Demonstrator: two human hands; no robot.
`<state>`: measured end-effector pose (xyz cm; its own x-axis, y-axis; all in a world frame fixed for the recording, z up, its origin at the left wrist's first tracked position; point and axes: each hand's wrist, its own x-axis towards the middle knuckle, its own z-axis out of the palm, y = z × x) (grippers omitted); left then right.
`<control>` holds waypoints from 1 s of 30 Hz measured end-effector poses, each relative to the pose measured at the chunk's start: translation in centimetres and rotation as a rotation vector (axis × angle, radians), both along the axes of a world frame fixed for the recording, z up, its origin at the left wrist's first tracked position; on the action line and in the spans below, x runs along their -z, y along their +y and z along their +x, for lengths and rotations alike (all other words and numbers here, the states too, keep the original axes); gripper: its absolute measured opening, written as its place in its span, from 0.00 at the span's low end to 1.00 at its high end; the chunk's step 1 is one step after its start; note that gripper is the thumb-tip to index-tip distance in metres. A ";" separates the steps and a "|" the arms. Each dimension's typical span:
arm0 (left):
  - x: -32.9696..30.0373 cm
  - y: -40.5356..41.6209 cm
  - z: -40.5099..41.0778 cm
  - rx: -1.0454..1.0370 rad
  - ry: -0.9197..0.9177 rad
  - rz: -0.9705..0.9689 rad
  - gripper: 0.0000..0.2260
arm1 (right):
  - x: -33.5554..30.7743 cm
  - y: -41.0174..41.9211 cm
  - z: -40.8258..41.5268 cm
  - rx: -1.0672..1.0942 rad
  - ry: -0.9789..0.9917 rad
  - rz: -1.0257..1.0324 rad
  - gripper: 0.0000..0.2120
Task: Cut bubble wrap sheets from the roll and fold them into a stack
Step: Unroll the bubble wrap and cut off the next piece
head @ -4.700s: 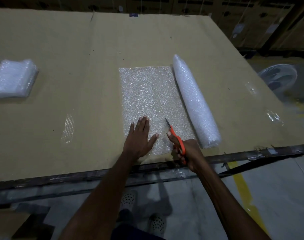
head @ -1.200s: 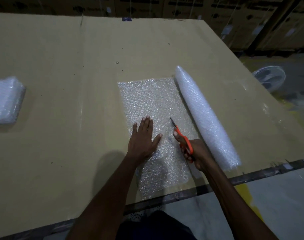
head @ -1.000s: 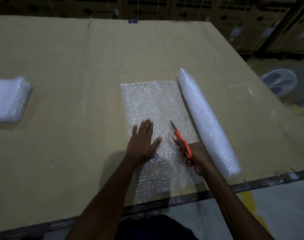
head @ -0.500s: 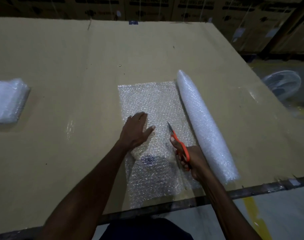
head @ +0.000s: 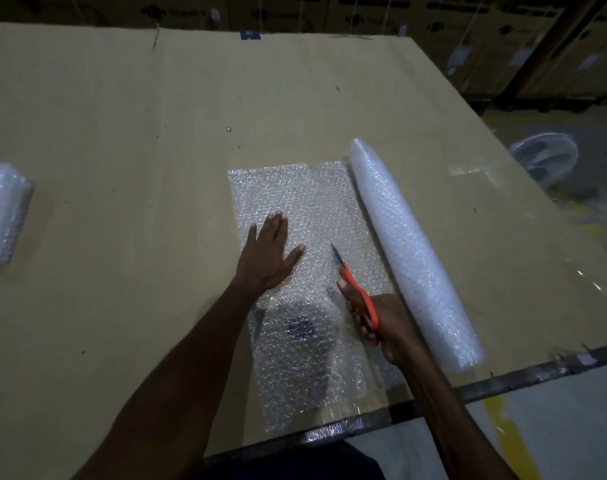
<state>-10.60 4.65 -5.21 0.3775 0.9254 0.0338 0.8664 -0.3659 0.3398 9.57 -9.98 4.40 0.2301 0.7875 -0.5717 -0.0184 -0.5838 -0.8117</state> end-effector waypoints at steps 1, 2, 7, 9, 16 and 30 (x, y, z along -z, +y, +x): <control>0.0 0.0 0.0 0.000 0.002 -0.001 0.38 | 0.0 0.3 -0.1 0.000 -0.007 0.000 0.24; 0.0 0.0 0.0 0.000 0.005 -0.001 0.38 | -0.1 0.6 -0.1 -0.002 -0.015 0.000 0.25; 0.1 -0.1 0.0 0.001 0.007 0.012 0.38 | 0.3 0.9 0.1 -0.002 -0.028 0.003 0.26; 0.2 -0.1 -0.1 -0.001 -0.004 0.008 0.37 | 0.5 1.0 0.1 -0.003 -0.042 0.002 0.27; 0.2 -0.1 0.0 -0.007 -0.004 -0.002 0.35 | 0.4 2.0 0.2 -0.017 -0.039 0.022 0.27; 0.2 -0.2 -0.2 -0.005 0.006 -0.011 0.36 | 1.0 3.5 0.1 -0.024 -0.054 0.023 0.28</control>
<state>-10.80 4.49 -5.42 0.3728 0.9277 0.0216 0.8702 -0.3576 0.3388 9.66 -6.44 3.45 0.2408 0.8062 -0.5405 0.0401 -0.5646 -0.8244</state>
